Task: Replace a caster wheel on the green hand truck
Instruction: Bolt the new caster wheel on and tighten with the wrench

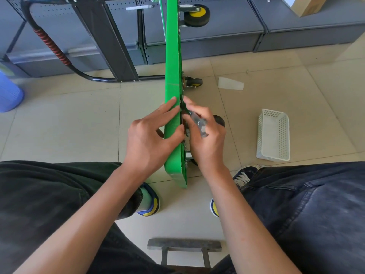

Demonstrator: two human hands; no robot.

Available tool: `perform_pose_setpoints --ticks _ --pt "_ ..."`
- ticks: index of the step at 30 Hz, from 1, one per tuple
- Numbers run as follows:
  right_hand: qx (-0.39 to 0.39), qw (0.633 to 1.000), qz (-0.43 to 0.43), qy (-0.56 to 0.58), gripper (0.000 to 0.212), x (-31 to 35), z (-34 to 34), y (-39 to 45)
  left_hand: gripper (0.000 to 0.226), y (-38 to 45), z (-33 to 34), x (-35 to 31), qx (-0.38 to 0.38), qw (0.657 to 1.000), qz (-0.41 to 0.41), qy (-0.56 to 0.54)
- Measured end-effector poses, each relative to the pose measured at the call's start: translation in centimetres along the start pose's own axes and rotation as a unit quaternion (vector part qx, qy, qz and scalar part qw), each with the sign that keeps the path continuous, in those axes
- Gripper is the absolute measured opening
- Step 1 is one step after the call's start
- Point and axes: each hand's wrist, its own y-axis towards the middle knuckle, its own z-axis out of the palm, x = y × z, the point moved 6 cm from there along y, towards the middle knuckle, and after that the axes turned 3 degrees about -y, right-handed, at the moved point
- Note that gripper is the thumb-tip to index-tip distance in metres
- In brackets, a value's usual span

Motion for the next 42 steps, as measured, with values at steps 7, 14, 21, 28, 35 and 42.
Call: perform_pose_setpoints --ticks 7,14,21,28,35,42 --pt "0.016 1.000 0.022 0.006 0.024 -0.3 0.4 -0.3 0.045 0.0 0.1 0.2 0.001 1.000 -0.008 0.001" --pt "0.047 0.999 -0.006 -0.018 0.026 -0.1 0.2 0.5 0.045 0.0 0.1 0.3 0.010 1.000 -0.015 0.002" --pt "0.055 0.997 -0.041 -0.046 0.030 -0.5 0.2 0.9 0.045 0.1 0.1 0.1 0.017 1.000 -0.017 0.010" --pt "0.081 0.996 -0.026 -0.013 0.032 -0.8 1.0 0.9 0.045 0.1 -0.1 0.1 0.019 1.000 -0.018 0.015" --pt "0.059 0.996 -0.023 -0.057 0.027 -0.4 0.9 2.5 0.044 0.1 -0.2 -0.1 0.003 1.000 -0.020 0.012" --pt "0.035 0.995 -0.044 -0.080 0.023 -0.7 1.1 4.8 0.046 0.0 0.0 -0.2 0.011 1.000 -0.024 0.001"
